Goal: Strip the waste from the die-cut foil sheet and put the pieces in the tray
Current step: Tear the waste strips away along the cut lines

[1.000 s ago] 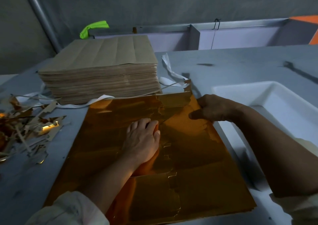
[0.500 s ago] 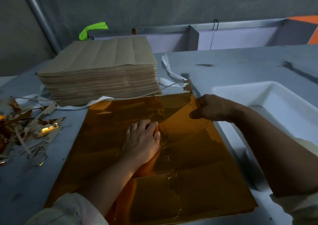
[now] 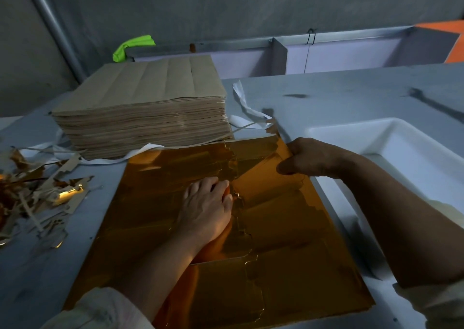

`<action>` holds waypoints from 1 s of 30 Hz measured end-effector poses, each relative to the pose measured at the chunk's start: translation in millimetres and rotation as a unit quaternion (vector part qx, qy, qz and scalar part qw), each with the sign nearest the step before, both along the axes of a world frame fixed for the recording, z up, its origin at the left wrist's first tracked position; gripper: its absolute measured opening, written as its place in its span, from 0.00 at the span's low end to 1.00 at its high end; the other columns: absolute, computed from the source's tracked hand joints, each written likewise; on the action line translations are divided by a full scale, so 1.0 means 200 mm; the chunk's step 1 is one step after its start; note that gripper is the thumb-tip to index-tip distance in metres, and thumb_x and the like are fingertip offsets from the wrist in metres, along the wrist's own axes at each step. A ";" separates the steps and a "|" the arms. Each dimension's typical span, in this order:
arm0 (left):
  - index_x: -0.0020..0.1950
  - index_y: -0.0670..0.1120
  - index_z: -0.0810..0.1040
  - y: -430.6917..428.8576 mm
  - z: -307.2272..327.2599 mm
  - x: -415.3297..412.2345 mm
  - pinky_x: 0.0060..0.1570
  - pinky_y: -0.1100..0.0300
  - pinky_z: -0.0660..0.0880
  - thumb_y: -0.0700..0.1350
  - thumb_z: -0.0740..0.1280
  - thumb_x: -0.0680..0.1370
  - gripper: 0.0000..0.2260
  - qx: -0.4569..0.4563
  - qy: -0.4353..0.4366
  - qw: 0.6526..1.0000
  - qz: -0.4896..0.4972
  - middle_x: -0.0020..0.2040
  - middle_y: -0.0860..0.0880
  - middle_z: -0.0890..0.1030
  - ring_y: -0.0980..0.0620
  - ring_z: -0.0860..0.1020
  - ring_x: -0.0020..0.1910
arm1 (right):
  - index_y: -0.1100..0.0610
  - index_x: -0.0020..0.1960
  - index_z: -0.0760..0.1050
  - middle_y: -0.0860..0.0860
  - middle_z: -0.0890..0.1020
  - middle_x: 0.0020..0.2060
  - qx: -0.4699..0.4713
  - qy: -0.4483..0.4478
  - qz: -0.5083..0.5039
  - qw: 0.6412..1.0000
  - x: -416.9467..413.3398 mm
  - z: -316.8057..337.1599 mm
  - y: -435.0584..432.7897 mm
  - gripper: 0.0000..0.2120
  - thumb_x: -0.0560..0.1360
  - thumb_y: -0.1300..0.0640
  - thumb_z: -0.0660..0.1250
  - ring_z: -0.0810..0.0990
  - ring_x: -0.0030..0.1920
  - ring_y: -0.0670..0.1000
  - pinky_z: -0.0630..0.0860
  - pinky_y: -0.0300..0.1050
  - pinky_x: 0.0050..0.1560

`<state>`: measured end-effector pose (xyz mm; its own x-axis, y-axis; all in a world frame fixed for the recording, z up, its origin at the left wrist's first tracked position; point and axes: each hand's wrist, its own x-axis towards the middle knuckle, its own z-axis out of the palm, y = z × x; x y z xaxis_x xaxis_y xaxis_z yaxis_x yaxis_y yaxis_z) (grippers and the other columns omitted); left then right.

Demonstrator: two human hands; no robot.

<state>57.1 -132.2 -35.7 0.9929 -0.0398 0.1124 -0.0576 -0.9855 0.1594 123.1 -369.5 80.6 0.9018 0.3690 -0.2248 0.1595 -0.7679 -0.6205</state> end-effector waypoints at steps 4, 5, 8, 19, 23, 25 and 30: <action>0.76 0.59 0.58 0.00 0.00 0.00 0.72 0.51 0.54 0.61 0.48 0.82 0.22 -0.001 0.002 1.000 0.003 0.75 0.53 0.61 0.50 0.58 0.75 | 0.60 0.43 0.71 0.56 0.76 0.38 0.013 0.009 0.000 1.000 -0.01 0.01 -0.01 0.08 0.75 0.58 0.69 0.77 0.39 0.54 0.74 0.42 0.39; 0.75 0.60 0.58 0.00 0.00 0.00 0.72 0.51 0.55 0.61 0.48 0.82 0.22 0.000 0.002 1.000 0.003 0.75 0.53 0.61 0.50 0.58 0.74 | 0.59 0.42 0.71 0.56 0.77 0.39 0.017 0.013 0.001 1.000 -0.01 0.02 -0.01 0.09 0.76 0.57 0.69 0.78 0.40 0.54 0.74 0.42 0.39; 0.75 0.60 0.58 0.00 -0.01 0.00 0.72 0.50 0.55 0.61 0.48 0.81 0.22 -0.002 0.006 1.000 0.003 0.75 0.53 0.61 0.50 0.58 0.74 | 0.59 0.42 0.71 0.56 0.77 0.40 0.022 0.021 0.004 1.000 -0.01 0.02 -0.01 0.09 0.76 0.57 0.69 0.79 0.41 0.54 0.75 0.42 0.39; 0.75 0.60 0.58 0.00 -0.01 0.01 0.72 0.51 0.55 0.62 0.47 0.80 0.23 -0.005 0.000 1.000 0.000 0.74 0.53 0.62 0.50 0.59 0.74 | 0.56 0.36 0.68 0.54 0.74 0.35 0.047 0.041 0.012 0.998 -0.01 0.03 -0.03 0.13 0.77 0.60 0.67 0.76 0.37 0.53 0.75 0.44 0.39; 0.75 0.60 0.59 0.01 0.00 0.01 0.71 0.51 0.56 0.62 0.50 0.81 0.22 -0.019 0.014 1.000 0.005 0.74 0.54 0.62 0.50 0.59 0.74 | 0.56 0.37 0.68 0.55 0.74 0.36 0.054 0.048 0.013 0.997 -0.01 0.04 -0.03 0.12 0.77 0.60 0.67 0.77 0.38 0.54 0.75 0.45 0.41; 0.74 0.61 0.60 0.00 0.04 0.02 0.70 0.50 0.59 0.61 0.53 0.81 0.21 -0.033 0.041 0.999 0.013 0.73 0.54 0.62 0.50 0.61 0.72 | 0.57 0.37 0.68 0.55 0.74 0.35 0.049 0.047 0.012 0.998 -0.01 0.03 -0.03 0.12 0.77 0.60 0.67 0.76 0.37 0.53 0.76 0.45 0.40; 0.72 0.58 0.67 -0.03 0.19 0.09 0.60 0.53 0.69 0.46 0.64 0.80 0.22 -0.183 0.051 0.979 0.069 0.68 0.52 0.70 0.49 0.67 0.67 | 0.58 0.39 0.71 0.55 0.76 0.35 0.037 0.044 0.014 0.998 -0.01 0.02 -0.02 0.09 0.76 0.61 0.68 0.77 0.36 0.53 0.77 0.48 0.44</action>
